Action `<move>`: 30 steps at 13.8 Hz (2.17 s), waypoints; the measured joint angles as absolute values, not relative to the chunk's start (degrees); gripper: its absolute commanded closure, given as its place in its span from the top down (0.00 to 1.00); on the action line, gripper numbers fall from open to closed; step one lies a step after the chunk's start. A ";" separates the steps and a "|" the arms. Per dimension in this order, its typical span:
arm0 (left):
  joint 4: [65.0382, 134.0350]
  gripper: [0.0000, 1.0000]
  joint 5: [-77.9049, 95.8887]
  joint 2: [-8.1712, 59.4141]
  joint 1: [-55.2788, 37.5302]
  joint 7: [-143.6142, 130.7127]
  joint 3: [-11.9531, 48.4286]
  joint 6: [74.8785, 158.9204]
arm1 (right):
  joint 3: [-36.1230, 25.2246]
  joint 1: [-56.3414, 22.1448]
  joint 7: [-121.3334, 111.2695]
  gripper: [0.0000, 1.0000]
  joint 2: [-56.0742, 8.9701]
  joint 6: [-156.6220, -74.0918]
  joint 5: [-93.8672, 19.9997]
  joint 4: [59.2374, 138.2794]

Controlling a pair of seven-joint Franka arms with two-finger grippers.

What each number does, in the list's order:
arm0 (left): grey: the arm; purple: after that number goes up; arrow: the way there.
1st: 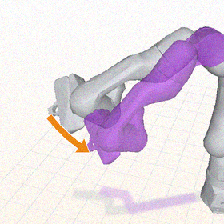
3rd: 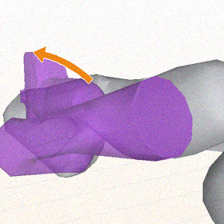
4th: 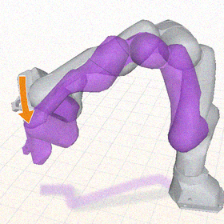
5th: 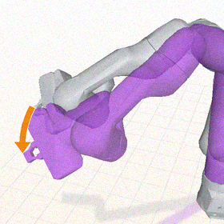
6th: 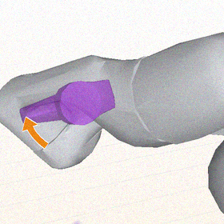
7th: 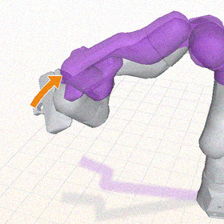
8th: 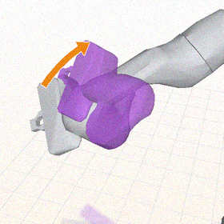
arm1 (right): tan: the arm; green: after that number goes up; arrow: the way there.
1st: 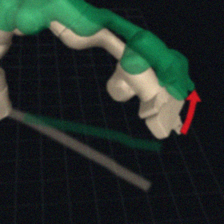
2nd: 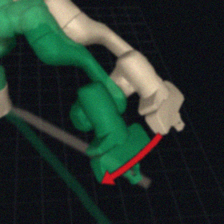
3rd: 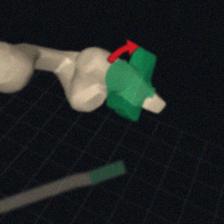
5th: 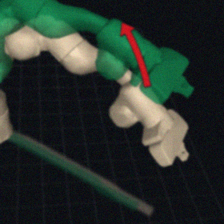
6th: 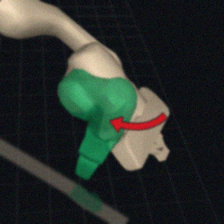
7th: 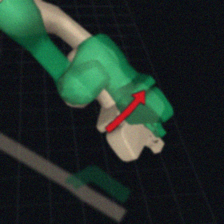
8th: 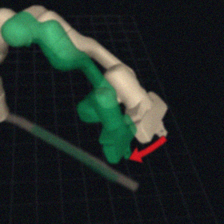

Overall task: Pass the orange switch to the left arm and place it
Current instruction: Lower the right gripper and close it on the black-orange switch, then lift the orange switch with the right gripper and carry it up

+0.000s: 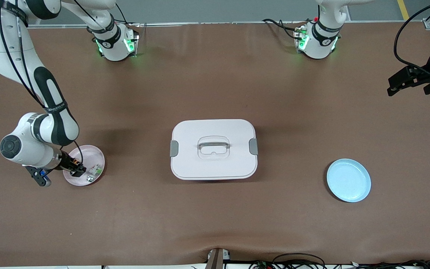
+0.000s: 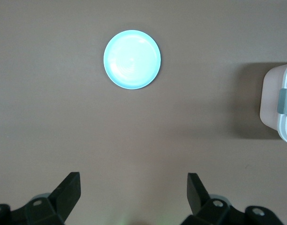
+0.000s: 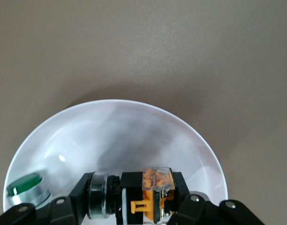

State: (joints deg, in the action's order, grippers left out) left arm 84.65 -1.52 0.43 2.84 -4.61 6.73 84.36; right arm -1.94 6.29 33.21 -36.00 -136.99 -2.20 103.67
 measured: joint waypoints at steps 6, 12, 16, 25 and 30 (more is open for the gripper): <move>84.72 1.00 -1.45 0.50 4.03 -4.72 6.25 84.36 | -2.00 6.37 23.25 0.12 -27.38 -129.11 -2.19 102.46; 84.60 1.00 0.12 0.39 4.98 -4.71 6.31 84.33 | -1.77 6.25 -8.43 0.09 -22.12 -126.76 -2.33 102.54; 84.81 1.00 2.18 1.07 4.81 -4.72 6.43 84.66 | -0.08 6.03 -33.03 0.05 -19.87 -126.15 -4.11 102.58; 84.94 1.00 4.72 5.31 1.97 -4.72 7.17 87.85 | 1.87 4.73 -72.93 0.02 -17.73 -122.91 -28.59 102.64; 84.86 1.00 10.26 6.32 1.09 -4.72 7.20 87.89 | 2.12 -0.44 -87.72 0.00 -17.73 -121.98 -46.83 102.67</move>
State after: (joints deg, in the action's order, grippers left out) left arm 84.86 10.26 6.32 1.09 -4.72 7.20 87.89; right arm 2.12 -0.44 -87.72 -17.73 -121.98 -46.83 102.67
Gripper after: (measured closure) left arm 0.000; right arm 0.278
